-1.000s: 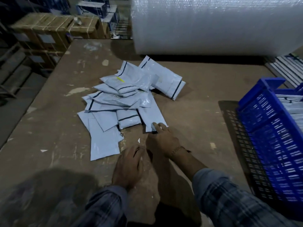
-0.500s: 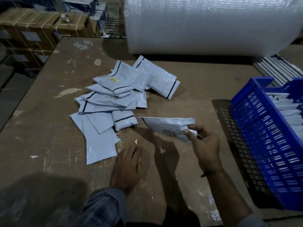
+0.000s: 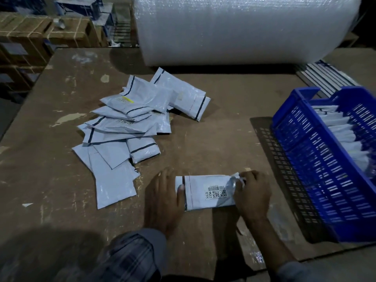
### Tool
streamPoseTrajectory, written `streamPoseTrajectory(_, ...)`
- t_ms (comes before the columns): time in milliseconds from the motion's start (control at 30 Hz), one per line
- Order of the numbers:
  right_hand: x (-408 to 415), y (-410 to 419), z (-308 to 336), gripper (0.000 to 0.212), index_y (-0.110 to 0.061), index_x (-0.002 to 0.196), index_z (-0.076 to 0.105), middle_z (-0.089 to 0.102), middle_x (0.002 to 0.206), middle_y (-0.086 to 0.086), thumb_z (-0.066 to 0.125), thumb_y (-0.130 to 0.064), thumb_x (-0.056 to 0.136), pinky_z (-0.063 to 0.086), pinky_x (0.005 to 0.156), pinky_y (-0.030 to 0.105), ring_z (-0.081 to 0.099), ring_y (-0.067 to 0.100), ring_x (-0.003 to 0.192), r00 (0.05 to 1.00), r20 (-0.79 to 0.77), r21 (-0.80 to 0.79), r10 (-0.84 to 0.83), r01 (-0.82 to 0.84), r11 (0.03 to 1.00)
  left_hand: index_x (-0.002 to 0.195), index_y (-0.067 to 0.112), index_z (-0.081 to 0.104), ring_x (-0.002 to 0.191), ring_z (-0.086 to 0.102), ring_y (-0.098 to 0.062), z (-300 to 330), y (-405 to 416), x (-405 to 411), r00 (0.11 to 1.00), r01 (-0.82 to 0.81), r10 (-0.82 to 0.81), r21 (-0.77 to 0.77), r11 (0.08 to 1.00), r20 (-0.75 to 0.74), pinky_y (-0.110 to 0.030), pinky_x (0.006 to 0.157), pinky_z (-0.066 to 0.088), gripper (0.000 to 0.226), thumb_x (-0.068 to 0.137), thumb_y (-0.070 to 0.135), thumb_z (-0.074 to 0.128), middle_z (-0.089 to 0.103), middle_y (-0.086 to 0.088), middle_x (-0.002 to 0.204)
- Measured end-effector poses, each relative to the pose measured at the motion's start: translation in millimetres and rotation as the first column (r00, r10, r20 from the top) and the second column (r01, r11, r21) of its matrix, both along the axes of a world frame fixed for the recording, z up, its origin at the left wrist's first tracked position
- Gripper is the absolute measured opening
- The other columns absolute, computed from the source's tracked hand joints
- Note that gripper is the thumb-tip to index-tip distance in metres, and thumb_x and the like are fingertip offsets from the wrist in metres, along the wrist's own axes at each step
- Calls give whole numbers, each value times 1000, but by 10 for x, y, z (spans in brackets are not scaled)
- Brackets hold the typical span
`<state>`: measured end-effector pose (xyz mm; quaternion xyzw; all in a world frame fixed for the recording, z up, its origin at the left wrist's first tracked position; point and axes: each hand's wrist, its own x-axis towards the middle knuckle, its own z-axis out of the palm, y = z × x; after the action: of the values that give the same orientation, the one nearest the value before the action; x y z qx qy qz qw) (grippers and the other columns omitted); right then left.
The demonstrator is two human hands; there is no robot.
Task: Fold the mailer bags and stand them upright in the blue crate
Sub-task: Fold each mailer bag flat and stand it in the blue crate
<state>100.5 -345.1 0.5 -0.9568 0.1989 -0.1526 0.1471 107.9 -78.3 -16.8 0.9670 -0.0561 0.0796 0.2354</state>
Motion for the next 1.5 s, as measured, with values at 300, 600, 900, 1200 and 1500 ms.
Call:
streamPoseTrajectory(300, 49, 316, -472, 56, -24, 161, 32, 16, 171, 11, 31, -42, 108, 7, 129, 52, 13, 31, 159, 885, -215, -95, 414, -441, 893, 168, 18, 23, 163, 12, -26, -404, -406, 256, 955, 295, -279, 227, 928, -101, -47, 129, 22, 64, 112, 50, 21, 13, -9, 176)
streamPoseTrajectory(600, 125, 311, -481, 56, -28, 160, 35, 14, 172, 11, 31, -42, 106, 15, 127, 55, 11, 34, 159, 885, -240, -85, 400, -430, 899, 167, 16, 23, 161, 17, -33, -398, -489, 285, 957, 288, -258, 342, 895, -132, -52, 126, 27, 62, 113, 47, 20, 18, -15, 174)
streamPoseTrajectory(900, 211, 271, -530, 57, -26, 161, 34, 15, 171, 15, 35, -39, 105, 18, 126, 53, 17, 37, 157, 874, -232, -97, 427, -458, 884, 167, 11, 22, 162, 13, -36, -392, -545, 336, 953, 300, -252, 385, 873, -170, -54, 127, 23, 65, 112, 44, 14, 13, -17, 175)
streamPoseTrajectory(1200, 300, 238, -574, 59, -26, 162, 32, 17, 170, 19, 33, -38, 105, 21, 124, 53, 16, 39, 157, 859, -237, -107, 454, -488, 866, 165, 9, 28, 160, 18, -38, -422, -612, 312, 960, 269, -218, 364, 892, -176, -56, 124, 29, 65, 110, 42, 16, 17, -19, 173)
streamPoseTrajectory(1500, 263, 230, -573, 58, -25, 161, 33, 17, 170, 19, 36, -38, 106, 22, 124, 54, 19, 39, 156, 855, -221, -92, 469, -497, 863, 167, 12, 23, 162, 14, -33, -403, -577, 350, 960, 271, -227, 348, 897, -164, -52, 127, 27, 65, 111, 44, 18, 13, -13, 175)
